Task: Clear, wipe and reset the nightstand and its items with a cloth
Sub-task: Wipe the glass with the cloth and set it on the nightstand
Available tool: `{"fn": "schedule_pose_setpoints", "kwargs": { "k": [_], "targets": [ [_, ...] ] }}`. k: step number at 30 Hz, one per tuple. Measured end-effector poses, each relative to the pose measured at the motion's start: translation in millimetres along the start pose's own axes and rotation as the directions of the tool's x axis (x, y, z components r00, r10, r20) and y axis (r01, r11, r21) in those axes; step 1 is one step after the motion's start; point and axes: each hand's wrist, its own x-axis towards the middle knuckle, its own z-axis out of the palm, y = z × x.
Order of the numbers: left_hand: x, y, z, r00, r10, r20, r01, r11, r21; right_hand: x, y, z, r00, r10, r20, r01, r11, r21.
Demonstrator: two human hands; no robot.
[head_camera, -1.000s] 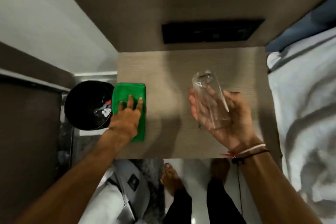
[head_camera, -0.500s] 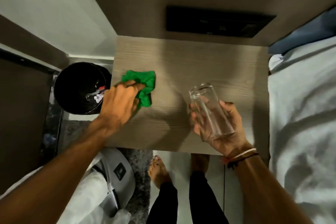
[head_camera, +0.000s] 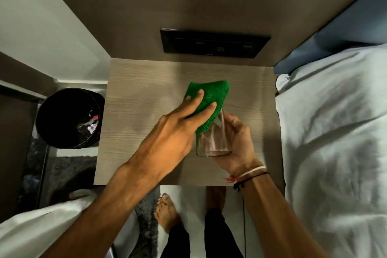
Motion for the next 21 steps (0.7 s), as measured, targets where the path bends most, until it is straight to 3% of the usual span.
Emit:
{"fn": "schedule_pose_setpoints", "kwargs": {
  "k": [6,12,14,16,21],
  "targets": [
    [-30.7,-5.4,-14.4,0.983,0.084,0.165,-0.062,0.989,-0.135,6.4,-4.9,-6.8,1.0,-0.003,0.0,0.003,0.999,-0.032],
    [-3.3,-10.5,-22.7,0.992,-0.07,-0.106,0.058,0.992,-0.11,2.3,19.4,8.8,0.997,-0.065,0.036,0.064,0.998,0.029],
    [10.1,-0.6,-12.9,0.996,-0.089,-0.026,0.087,0.993,-0.076,4.9,22.3,20.3,0.992,-0.105,0.076,0.1,0.993,0.057],
    [9.1,2.3,-6.2,0.998,-0.054,0.026,0.055,0.998,-0.043,8.9,19.7,21.2,0.996,-0.088,0.021,0.086,0.993,0.076],
    [-25.4,-11.0,-28.0,0.976,0.078,0.203,-0.043,0.984,-0.172,23.8,10.6,6.6,0.996,0.005,-0.089,-0.002,0.999,0.043]
  ]
}}
